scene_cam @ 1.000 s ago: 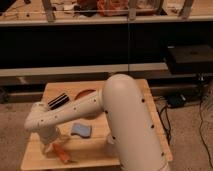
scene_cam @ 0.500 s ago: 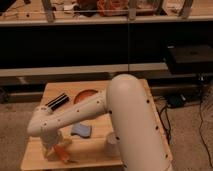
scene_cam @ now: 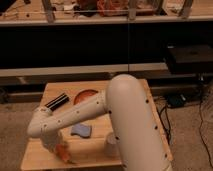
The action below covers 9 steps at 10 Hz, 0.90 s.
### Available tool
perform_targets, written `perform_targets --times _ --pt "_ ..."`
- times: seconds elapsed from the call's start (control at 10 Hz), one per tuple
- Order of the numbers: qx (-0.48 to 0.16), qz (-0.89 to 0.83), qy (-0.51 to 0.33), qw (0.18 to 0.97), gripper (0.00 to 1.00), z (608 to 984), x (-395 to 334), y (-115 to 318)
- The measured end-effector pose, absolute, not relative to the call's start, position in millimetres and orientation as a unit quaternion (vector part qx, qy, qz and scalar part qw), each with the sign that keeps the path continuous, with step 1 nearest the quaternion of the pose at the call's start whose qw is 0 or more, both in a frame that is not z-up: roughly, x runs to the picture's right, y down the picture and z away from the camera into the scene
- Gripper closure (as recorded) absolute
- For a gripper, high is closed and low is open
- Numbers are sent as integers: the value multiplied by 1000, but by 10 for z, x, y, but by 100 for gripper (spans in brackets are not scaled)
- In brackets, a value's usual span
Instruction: Place the pepper in the ceramic bowl
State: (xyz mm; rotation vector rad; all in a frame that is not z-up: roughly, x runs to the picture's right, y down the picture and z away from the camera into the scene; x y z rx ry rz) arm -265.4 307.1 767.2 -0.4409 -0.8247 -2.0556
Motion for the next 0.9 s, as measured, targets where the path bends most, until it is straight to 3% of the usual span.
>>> perform_targets --times 0.2,0.5,0.9 --pt "-176 -823 -331 426 99 7658 -2656 3062" --pt "-173 -821 -335 429 94 7689 -2660 3085" --pt "-171 -823 -332 429 100 7676 -2662 3055"
